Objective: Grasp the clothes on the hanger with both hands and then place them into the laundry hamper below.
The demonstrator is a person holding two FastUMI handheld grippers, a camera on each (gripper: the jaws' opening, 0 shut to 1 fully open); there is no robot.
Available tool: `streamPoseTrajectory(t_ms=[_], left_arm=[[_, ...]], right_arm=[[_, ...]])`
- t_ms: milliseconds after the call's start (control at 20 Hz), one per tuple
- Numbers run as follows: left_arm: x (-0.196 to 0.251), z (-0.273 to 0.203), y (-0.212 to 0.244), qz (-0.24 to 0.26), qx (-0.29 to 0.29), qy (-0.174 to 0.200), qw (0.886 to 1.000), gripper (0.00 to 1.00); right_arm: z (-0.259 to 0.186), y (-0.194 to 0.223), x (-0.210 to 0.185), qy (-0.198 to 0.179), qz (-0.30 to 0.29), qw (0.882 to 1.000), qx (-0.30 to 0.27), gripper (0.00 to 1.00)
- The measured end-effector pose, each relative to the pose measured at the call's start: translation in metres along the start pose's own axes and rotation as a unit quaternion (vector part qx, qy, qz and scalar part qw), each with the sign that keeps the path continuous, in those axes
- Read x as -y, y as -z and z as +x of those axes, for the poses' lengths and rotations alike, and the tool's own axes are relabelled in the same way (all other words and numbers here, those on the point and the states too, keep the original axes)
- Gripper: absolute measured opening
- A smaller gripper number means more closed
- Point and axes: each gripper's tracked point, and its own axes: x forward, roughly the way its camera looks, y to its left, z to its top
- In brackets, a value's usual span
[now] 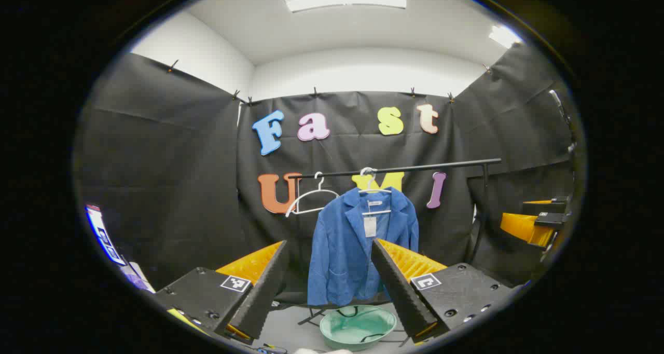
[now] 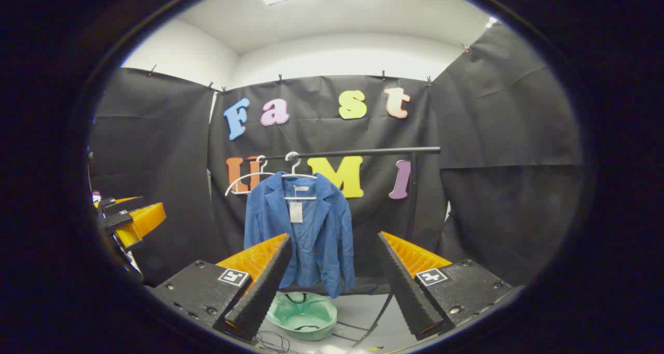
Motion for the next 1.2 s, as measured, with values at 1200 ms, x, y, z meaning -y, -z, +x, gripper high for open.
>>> streamPoseTrajectory(t_ms=[1200], left_arm=[[0.004,0.047,0.031,-0.008,-0.015,0.012,1.0,0.98]], right_arm=[[0.054,0.018,-0.005,0.022,-0.026,0.999,-0.014,1.0]])
